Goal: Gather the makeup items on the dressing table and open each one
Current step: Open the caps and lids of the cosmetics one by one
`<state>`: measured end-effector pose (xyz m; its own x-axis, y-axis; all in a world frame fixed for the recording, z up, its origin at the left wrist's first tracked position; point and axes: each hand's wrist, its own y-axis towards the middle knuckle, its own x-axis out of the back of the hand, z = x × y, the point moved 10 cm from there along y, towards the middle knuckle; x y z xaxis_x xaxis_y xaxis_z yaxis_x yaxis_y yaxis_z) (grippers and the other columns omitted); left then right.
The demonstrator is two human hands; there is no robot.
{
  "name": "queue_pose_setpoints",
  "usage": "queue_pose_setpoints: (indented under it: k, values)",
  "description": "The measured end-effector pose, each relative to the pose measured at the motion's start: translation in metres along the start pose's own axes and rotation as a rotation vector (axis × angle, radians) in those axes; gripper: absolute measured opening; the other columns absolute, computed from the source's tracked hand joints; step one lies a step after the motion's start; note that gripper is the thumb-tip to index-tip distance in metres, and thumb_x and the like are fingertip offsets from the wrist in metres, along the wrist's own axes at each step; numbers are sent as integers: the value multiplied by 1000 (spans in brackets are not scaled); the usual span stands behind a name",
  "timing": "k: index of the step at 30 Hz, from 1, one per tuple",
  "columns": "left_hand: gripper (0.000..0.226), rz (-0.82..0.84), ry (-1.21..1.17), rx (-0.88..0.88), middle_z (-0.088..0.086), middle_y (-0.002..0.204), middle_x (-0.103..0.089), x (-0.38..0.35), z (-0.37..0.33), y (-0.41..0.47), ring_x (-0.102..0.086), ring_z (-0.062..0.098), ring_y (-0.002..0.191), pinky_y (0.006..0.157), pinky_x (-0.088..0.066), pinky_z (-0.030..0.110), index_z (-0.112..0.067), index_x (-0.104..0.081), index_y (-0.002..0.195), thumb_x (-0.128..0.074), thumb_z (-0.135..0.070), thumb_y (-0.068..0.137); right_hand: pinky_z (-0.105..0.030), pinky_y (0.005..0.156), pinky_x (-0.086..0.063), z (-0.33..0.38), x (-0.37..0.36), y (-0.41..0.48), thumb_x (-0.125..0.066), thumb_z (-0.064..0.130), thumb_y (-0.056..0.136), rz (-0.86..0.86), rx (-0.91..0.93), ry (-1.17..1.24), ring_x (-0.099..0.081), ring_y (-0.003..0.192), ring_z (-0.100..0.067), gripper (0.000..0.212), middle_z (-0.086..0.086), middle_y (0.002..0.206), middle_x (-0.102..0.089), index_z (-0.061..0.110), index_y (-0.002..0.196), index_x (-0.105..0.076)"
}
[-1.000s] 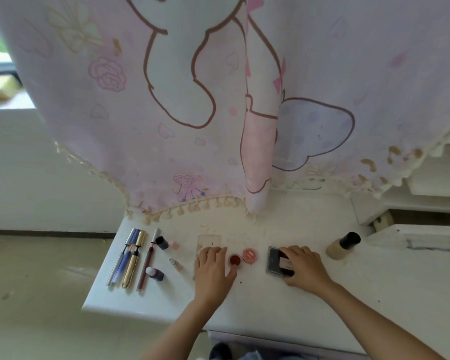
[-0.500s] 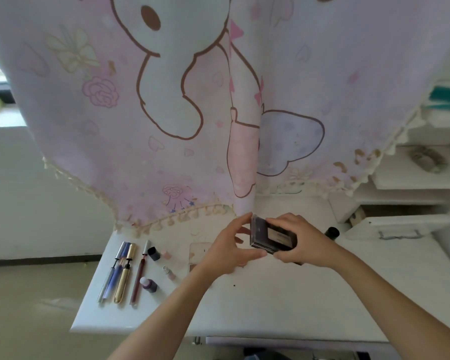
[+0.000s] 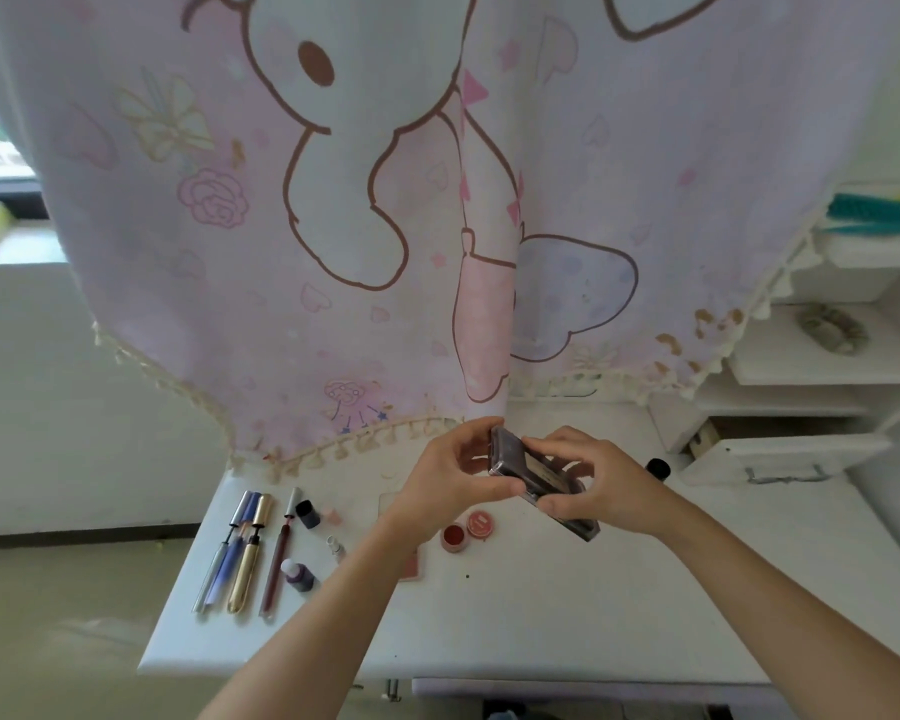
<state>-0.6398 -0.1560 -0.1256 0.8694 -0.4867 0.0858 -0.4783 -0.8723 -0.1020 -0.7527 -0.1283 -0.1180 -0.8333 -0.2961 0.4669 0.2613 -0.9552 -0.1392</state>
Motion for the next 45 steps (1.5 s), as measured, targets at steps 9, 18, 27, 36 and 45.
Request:
queue_pose_setpoints:
  k: [9,18,27,36,45]
  values:
    - [65,-7,-12,58,-9,95,-66,8,12,-1,-64,5,88,94,-48,25,-11,-54,120,-80,-5,60,-10,79,-48,-6,-12,2,-67,45,54,23,-14,69,-58,97,-12,61,6,103,-54,42,113,-51]
    - [57,18,-16,86,-9,97,-66,8,15,0,-64,-7,83,84,-49,12,-14,-53,121,-71,7,71,-19,81,-49,-13,-17,2,-62,46,55,40,-27,193,-57,94,-14,52,10,97,-56,47,107,-54]
    - [54,-50,-216,115,-1,107,-65,2,22,7,-63,19,100,90,-50,30,-29,-50,114,-72,-19,66,-24,79,-51,-37,-20,2,-67,40,60,-40,-90,422,-61,88,-7,53,8,102,-62,37,112,-56]
    - [44,-71,-230,226,8,113,-64,-1,40,8,-63,16,92,80,-48,25,-18,-45,124,-62,-9,85,-24,87,-48,-67,-3,-10,-56,7,88,-137,-220,455,-59,94,-11,37,0,104,-62,24,122,-53]
    - [70,226,159,239,-8,92,-67,-43,32,9,-64,11,86,87,-52,33,-22,-34,132,-73,-9,75,-2,87,-28,-7,11,3,-59,10,87,-82,84,-366,-42,103,-4,27,6,115,-56,22,109,-68]
